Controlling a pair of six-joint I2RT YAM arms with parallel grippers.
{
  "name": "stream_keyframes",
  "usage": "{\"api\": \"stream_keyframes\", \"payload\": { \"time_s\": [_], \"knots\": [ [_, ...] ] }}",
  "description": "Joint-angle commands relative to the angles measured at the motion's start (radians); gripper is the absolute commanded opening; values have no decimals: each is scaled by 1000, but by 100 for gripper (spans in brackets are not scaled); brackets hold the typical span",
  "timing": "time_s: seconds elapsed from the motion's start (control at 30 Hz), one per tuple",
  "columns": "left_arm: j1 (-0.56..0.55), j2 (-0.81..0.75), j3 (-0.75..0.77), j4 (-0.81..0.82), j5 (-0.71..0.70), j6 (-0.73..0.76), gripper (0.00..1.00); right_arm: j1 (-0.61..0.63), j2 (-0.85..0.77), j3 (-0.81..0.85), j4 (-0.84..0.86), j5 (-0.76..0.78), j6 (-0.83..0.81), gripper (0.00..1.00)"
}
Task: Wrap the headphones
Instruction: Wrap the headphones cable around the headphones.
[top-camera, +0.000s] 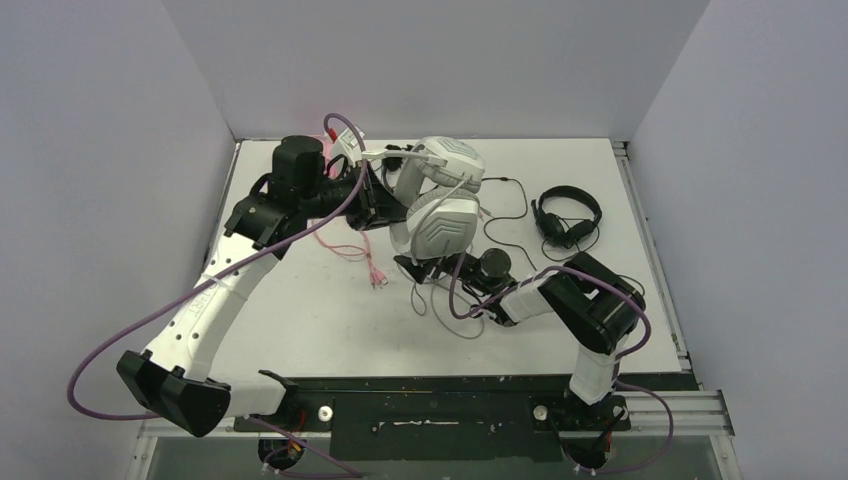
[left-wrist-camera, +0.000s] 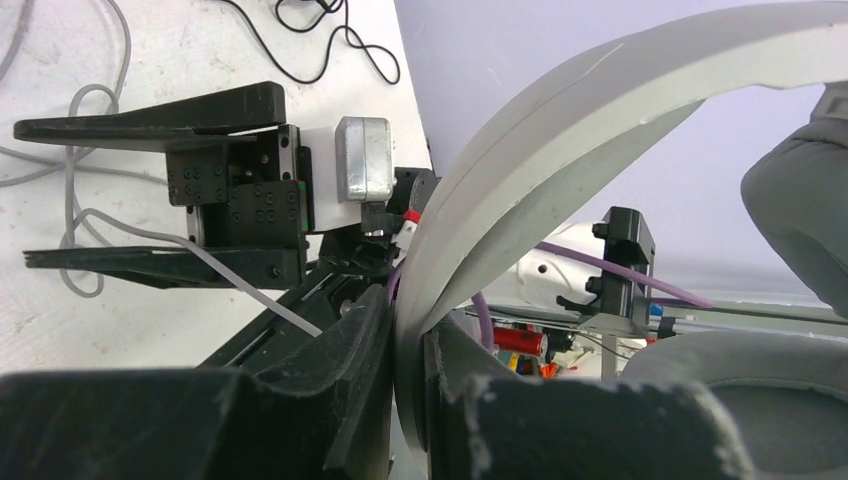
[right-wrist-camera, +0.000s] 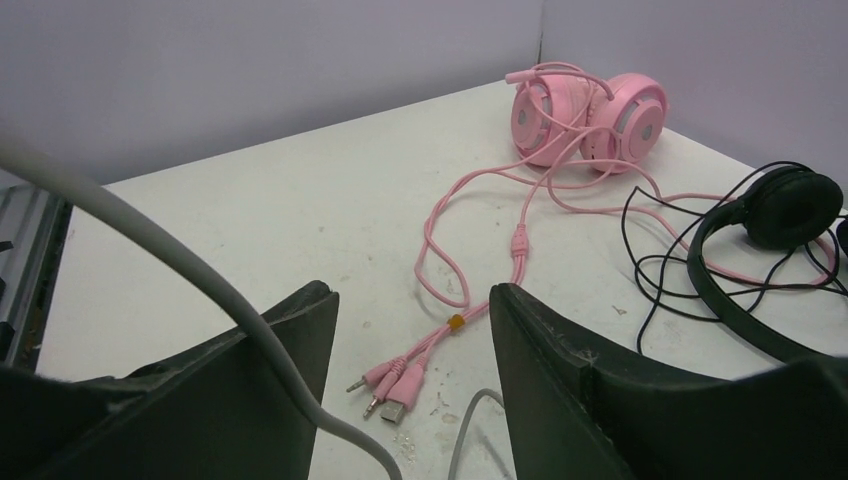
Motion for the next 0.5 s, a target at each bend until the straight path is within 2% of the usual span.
{"api": "stream_keyframes", "payload": {
  "time_s": [0.0,0.1,0.17,0.27,0.47],
  "knots": [
    [-3,-8,80,75,16,-55,0,14,26,47,74,35,-47,54],
    [-4,-17,75,81,20,-59,0,-44,52,45,149,8,58,40],
    [-6,-25,58,87,32,-46,0,-92,56,59,162,-43,142,26],
    [-23,-39,28,60,21,10,0,-147,18,68,125,-69,156,9],
    [-83,-68,-24,-96,-80,317,0,-238,-146,131,-140,-121,180,4]
  ]
}}
